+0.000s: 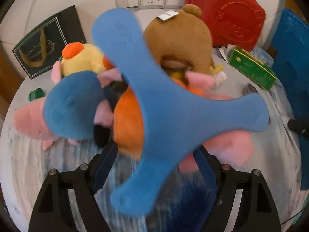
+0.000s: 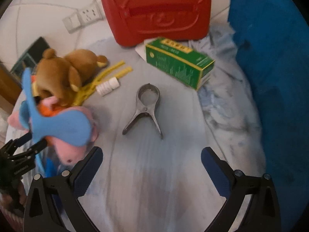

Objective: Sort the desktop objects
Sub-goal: 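Grasp the blue three-armed toy with the left tool while the right tool grasps the metal clip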

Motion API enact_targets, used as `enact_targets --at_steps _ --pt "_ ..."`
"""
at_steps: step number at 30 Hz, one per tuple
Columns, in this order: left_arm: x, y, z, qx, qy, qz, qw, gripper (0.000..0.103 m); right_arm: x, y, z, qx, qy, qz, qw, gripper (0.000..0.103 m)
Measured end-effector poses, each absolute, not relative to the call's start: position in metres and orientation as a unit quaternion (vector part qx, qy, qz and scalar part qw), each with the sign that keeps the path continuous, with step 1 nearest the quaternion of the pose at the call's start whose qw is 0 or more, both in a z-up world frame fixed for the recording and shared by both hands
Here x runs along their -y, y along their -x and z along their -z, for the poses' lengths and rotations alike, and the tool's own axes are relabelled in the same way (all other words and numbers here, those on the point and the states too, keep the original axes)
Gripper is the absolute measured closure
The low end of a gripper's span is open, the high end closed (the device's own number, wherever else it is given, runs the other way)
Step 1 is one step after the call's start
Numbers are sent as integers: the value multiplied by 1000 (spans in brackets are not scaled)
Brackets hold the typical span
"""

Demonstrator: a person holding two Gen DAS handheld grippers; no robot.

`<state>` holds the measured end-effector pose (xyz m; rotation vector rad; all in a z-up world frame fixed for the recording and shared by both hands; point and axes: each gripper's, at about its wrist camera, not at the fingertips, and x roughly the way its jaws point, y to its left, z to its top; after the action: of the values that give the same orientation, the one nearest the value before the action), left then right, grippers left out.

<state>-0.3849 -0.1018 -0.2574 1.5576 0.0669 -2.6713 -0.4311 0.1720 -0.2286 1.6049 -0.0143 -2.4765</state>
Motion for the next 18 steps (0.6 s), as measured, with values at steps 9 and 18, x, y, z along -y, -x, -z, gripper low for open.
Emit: enact_targets --at_steps 9,18 --pt "96 419 247 -40 -461 886 26 23 -153 502 284 17 -564 822 80 0" --pt "94 418 250 -43 -452 890 36 21 -137 506 304 -37 -554 830 52 0"
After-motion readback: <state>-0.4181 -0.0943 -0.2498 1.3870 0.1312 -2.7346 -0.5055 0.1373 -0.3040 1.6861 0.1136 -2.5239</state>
